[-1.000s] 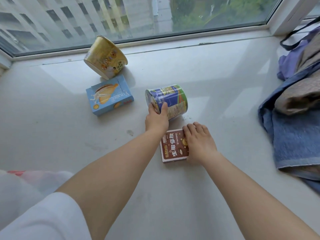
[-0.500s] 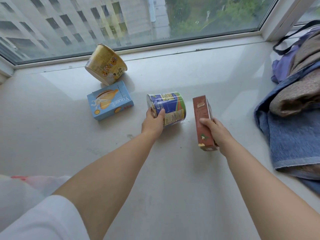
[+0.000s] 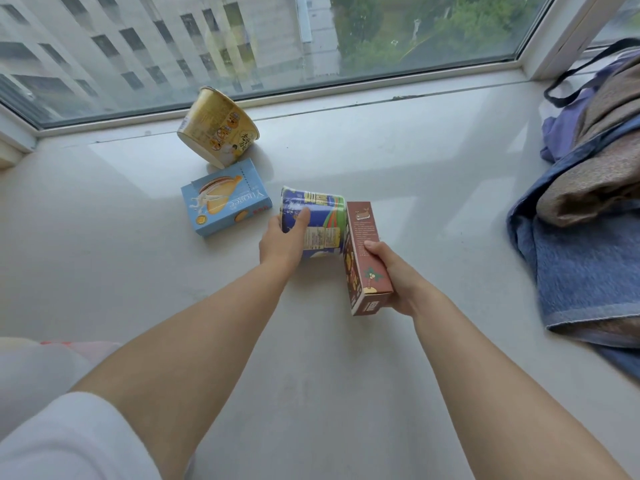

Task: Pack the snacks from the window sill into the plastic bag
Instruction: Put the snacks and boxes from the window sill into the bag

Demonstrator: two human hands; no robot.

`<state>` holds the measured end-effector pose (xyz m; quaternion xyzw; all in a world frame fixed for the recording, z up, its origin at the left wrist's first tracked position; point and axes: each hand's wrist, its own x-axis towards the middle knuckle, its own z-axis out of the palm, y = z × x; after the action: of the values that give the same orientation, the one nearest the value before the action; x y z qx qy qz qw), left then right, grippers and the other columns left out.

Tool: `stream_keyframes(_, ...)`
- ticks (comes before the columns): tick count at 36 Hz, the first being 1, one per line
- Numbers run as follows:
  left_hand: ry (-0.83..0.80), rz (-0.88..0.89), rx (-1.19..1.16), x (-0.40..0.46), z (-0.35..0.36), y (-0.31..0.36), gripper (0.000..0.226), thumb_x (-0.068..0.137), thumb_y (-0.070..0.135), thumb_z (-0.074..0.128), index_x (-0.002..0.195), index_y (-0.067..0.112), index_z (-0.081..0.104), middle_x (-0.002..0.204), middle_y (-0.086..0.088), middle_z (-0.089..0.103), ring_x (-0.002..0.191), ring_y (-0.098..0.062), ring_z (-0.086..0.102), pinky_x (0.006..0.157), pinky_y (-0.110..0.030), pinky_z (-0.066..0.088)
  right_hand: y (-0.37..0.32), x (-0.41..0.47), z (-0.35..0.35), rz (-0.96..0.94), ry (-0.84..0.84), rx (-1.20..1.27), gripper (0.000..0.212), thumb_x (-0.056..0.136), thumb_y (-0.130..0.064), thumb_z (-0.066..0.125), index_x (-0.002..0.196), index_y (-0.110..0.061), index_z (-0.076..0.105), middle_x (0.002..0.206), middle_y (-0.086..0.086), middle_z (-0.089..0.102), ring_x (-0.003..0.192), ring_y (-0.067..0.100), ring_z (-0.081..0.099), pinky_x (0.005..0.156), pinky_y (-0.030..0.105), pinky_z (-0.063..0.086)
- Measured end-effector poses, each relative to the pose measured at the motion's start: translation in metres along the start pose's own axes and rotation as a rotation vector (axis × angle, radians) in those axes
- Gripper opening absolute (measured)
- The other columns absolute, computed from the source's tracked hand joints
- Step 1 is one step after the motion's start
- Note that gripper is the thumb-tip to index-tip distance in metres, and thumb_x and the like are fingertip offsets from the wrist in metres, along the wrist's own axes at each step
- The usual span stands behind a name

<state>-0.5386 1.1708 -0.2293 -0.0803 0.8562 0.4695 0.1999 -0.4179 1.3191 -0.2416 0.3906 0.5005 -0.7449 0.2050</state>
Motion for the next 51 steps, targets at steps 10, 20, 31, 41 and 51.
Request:
stream_keyframes(10, 0.031, 0.249, 0.153, -0.012, 0.015, 0.012, 0.042, 0.081, 0.036, 0.068, 0.12, 0.024, 0.054, 0.113, -0.003, 0.06, 0.101, -0.019, 0.06, 0.088, -0.034, 0.05, 0.005, -0.028, -0.026, -0.08, 0.186, -0.188, 0.032, 0.088, -0.043, 0.055, 0.116, -0.027, 0.052, 0.085, -0.003, 0.066, 0.059, 0.009, 0.063, 0.052, 0.018, 0.046)
stream_keyframes(20, -0.077, 0.932, 0.738, -0.046, 0.059, 0.005, 0.044, 0.058, 0.023, 0.077, 0.102, 0.019, 0.067, 0.124, -0.008, 0.06, 0.125, -0.036, 0.049, 0.104, -0.039, 0.027, 0.018, -0.056, -0.052, -0.046, 0.717, -0.277, 0.083, 0.061, -0.064, 0.063, 0.137, -0.046, 0.034, 0.132, 0.008, 0.043, 0.119, 0.03, 0.047, 0.104, 0.041, 0.038)
stream_keyframes(31, 0.07, 0.749, 0.351, -0.052, 0.045, 0.013, 0.036, 0.087, 0.023, 0.057, 0.123, 0.019, 0.06, 0.137, -0.004, 0.048, 0.126, -0.024, 0.042, 0.109, -0.034, 0.023, -0.004, -0.054, -0.034, -0.167, 0.742, -0.435, 0.079, 0.074, -0.061, 0.06, 0.142, -0.044, 0.024, 0.131, 0.011, 0.038, 0.123, 0.032, 0.038, 0.105, 0.042, 0.031)
stream_keyframes(41, -0.049, -0.245, 0.052, -0.017, 0.042, 0.019, 0.076, 0.056, 0.057, 0.082, 0.111, 0.01, 0.058, 0.114, -0.006, 0.062, 0.105, -0.024, 0.059, 0.091, -0.037, 0.051, -0.017, -0.045, -0.032, -0.13, 0.759, -0.487, 0.081, 0.077, -0.061, 0.058, 0.146, -0.04, 0.02, 0.133, 0.013, 0.035, 0.124, 0.035, 0.036, 0.105, 0.044, 0.032)
stream_keyframes(51, -0.12, -0.211, -0.136, -0.027, 0.021, -0.007, 0.042, 0.068, 0.046, 0.08, 0.07, 0.016, 0.052, 0.076, -0.007, 0.061, 0.058, -0.018, 0.047, 0.054, -0.026, 0.039, -0.011, -0.047, -0.019, -0.14, 0.743, -0.523, 0.082, 0.077, -0.06, 0.059, 0.146, -0.042, 0.018, 0.131, 0.013, 0.035, 0.123, 0.033, 0.036, 0.104, 0.044, 0.032)
